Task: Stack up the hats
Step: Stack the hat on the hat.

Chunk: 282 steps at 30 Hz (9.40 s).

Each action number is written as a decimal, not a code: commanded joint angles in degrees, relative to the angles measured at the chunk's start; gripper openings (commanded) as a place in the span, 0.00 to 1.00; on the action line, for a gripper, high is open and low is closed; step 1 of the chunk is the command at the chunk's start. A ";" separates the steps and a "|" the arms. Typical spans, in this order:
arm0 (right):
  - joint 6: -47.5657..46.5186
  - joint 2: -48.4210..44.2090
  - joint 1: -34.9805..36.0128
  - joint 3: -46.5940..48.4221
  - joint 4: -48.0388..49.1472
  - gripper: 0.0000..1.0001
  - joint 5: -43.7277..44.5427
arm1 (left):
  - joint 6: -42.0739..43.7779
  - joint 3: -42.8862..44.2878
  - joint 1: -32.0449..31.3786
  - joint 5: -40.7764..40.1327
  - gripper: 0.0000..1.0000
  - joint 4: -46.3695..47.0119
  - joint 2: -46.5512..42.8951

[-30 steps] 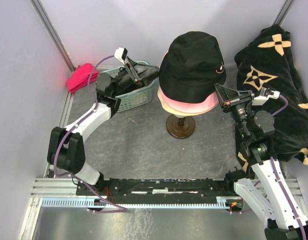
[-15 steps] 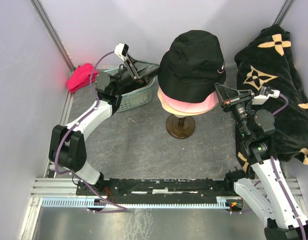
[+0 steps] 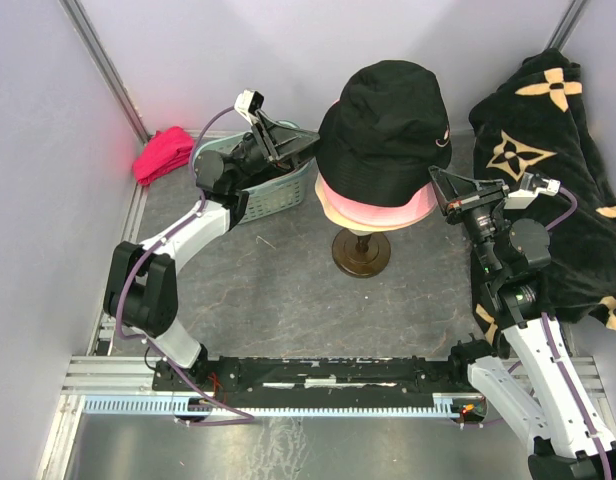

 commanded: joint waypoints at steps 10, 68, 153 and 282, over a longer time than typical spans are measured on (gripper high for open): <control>-1.39 0.49 -0.23 2.27 1.04 0.02 -1.58 | -6.92 1.97 -1.24 0.58 0.59 10.59 3.16; -2.33 -5.27 -7.32 -4.14 -9.29 0.02 -3.54 | -3.24 -8.73 1.87 0.48 0.03 12.56 5.70; 11.44 -13.73 -7.32 6.85 -19.88 0.64 -15.38 | 26.09 -19.93 -17.23 -28.61 0.03 -14.45 -12.92; 10.39 -10.59 -7.28 5.18 -14.29 0.02 -19.18 | 23.10 7.37 -1.94 -8.70 0.49 -30.75 -7.94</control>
